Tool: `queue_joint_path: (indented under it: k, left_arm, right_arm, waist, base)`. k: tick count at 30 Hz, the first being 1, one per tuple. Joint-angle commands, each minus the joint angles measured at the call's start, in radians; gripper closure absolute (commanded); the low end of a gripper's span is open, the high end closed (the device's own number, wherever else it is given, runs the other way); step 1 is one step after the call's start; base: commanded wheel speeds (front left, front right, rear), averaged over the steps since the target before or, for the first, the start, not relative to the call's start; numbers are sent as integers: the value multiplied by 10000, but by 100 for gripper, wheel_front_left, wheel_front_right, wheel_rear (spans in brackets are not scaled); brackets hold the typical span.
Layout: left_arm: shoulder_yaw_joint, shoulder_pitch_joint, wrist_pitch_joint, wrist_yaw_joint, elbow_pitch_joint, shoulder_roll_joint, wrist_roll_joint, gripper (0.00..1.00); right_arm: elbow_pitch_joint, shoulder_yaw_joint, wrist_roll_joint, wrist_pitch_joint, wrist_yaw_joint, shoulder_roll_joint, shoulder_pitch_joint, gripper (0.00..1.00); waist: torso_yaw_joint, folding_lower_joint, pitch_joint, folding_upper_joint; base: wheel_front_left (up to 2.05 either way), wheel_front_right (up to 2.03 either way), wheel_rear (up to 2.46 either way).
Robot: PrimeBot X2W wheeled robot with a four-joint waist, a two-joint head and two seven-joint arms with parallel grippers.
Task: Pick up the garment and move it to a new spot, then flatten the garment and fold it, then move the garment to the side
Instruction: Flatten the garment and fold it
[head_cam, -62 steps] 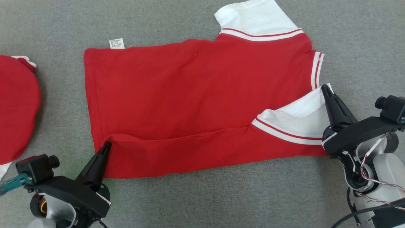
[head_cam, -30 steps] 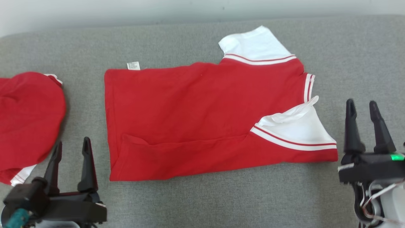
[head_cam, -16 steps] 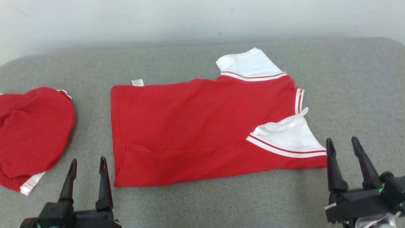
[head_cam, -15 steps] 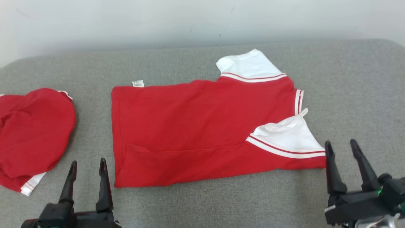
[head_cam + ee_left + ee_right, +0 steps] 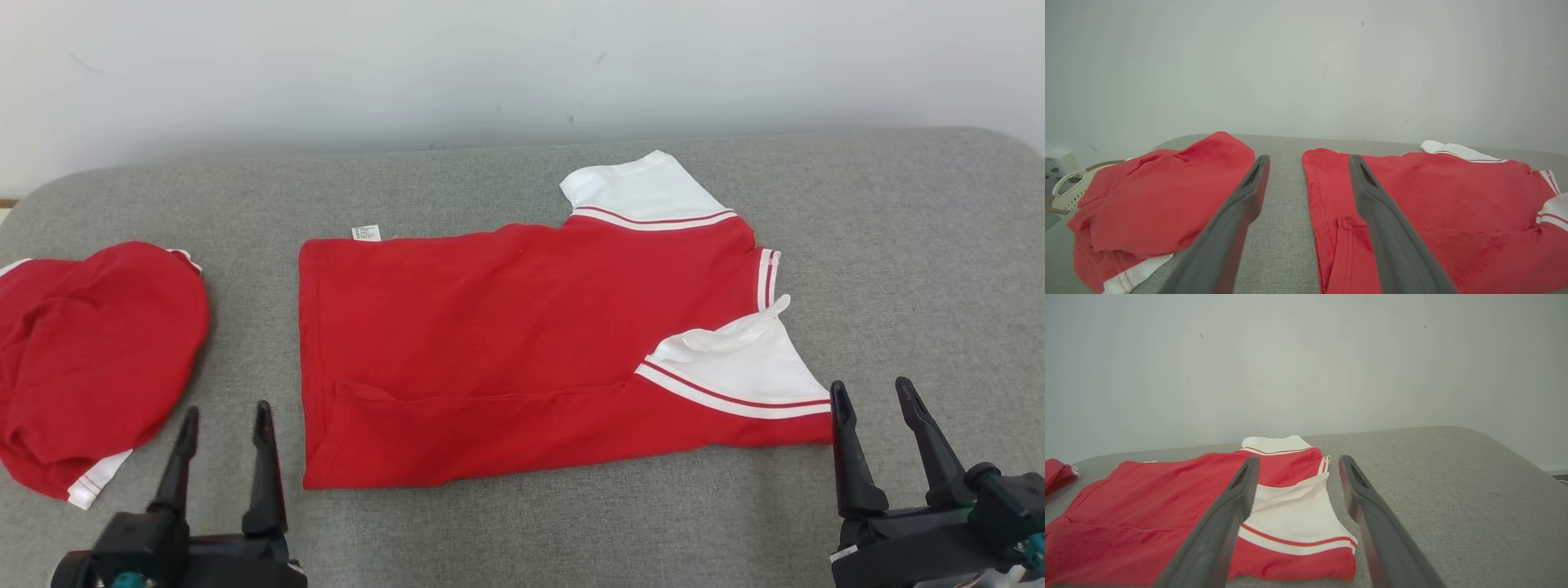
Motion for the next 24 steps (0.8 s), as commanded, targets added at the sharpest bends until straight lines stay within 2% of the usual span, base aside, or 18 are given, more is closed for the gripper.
queue_joint_path:
  k: [1, 8, 18, 24]
  left_arm:
    - [38, 69, -76, -121, 102, -50, 217, 0]
    - [46, 419, -61, -518, 333, -303, 650, 0]
    - [130, 308, -63, -862, 412, -518, 895, 0]
    - [-193, -43, 34, -1209, 642, -547, 982, 0]
  right_arm:
    - [-8, 19, -61, 8, 1, 15, 70, 0]
    - [118, 52, -116, 46, 1, 32, 14, 0]
    - [227, -23, -104, 99, 1, 11, -167, 0]
    - [473, -239, -54, 266, 1, -160, -469, 0]
  waist:
    - [-3, 0, -14, 0]
    - [22, 0, -25, 0]
    - [148, 0, 146, 0]
    - [227, 0, 473, 0]
  base:
    - [0, 0, 0]
    - [0, 0, 0]
    - [0, 0, 0]
    - [0, 0, 0]
